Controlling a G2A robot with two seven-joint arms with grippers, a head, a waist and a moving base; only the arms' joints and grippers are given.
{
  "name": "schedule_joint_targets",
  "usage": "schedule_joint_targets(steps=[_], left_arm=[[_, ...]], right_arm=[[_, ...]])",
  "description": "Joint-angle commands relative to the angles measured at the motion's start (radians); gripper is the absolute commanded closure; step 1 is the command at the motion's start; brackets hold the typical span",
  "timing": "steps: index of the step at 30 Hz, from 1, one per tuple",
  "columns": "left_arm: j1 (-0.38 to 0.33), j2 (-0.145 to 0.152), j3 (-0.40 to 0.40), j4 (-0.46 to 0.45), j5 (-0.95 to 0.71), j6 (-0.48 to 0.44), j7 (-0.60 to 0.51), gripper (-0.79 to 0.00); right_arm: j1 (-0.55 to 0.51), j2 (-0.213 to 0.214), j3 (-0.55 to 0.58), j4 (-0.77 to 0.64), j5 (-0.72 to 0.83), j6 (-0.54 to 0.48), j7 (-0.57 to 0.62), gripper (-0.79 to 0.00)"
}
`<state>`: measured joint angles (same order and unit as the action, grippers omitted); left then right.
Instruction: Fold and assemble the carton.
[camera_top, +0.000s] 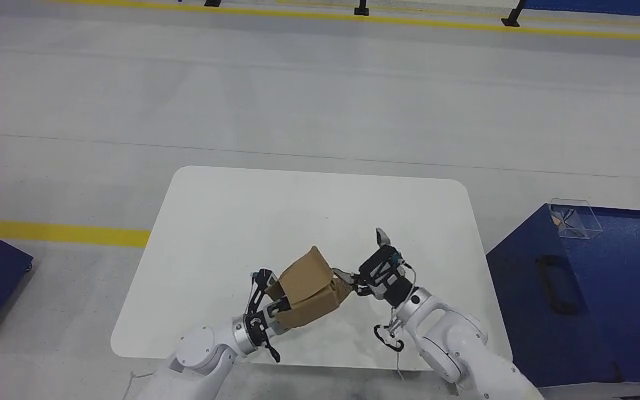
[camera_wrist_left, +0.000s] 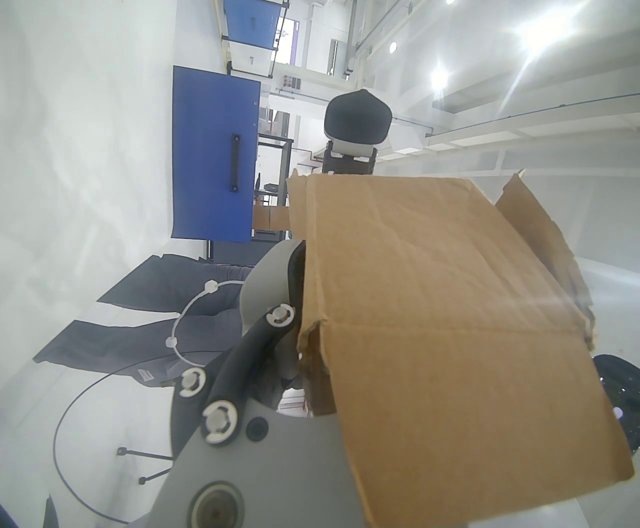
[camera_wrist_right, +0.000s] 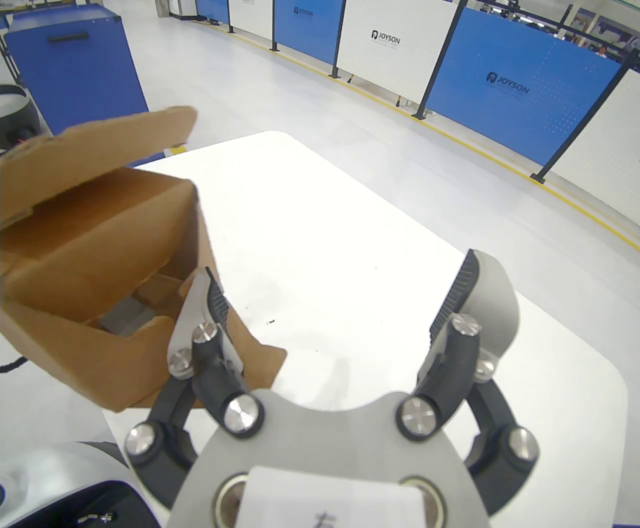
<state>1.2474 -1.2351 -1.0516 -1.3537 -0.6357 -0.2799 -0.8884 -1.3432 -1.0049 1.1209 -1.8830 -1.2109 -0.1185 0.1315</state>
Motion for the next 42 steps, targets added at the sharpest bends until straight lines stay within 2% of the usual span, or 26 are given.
schedule_joint_targets(steps=[1, 9, 14, 36, 39, 42], left_arm=[[-0.002, -0.001, -0.001, 0.003, -0.006, -0.001, -0.005, 0.000], [-0.022, -0.006, 0.001, 0.023, -0.029, -0.003, -0.019, 0.000], [-0.033, -0.011, 0.012, 0.028, -0.055, 0.006, -0.039, 0.000], [-0.033, -0.011, 0.012, 0.028, -0.055, 0.006, -0.039, 0.000], [-0.037, -0.014, 0.016, 0.004, -0.054, 0.027, -0.013, 0.000], [-0.052, -0.019, 0.024, -0.002, -0.063, 0.039, 0.002, 0.000]], right_arm=[[-0.011, 0.006, 0.067, 0.007, 0.055, -0.029, 0.003, -0.785], [-0.051, 0.026, 0.276, 0.043, 0.294, -0.182, 0.077, -0.785], [-0.038, 0.034, 0.331, 0.097, 0.450, -0.290, 0.193, -0.785], [-0.039, 0.034, 0.331, 0.099, 0.421, -0.278, 0.193, -0.785], [-0.033, 0.033, 0.308, 0.139, 0.315, -0.257, 0.197, -0.785], [0.011, 0.029, 0.263, 0.219, 0.322, -0.317, 0.236, -0.785]])
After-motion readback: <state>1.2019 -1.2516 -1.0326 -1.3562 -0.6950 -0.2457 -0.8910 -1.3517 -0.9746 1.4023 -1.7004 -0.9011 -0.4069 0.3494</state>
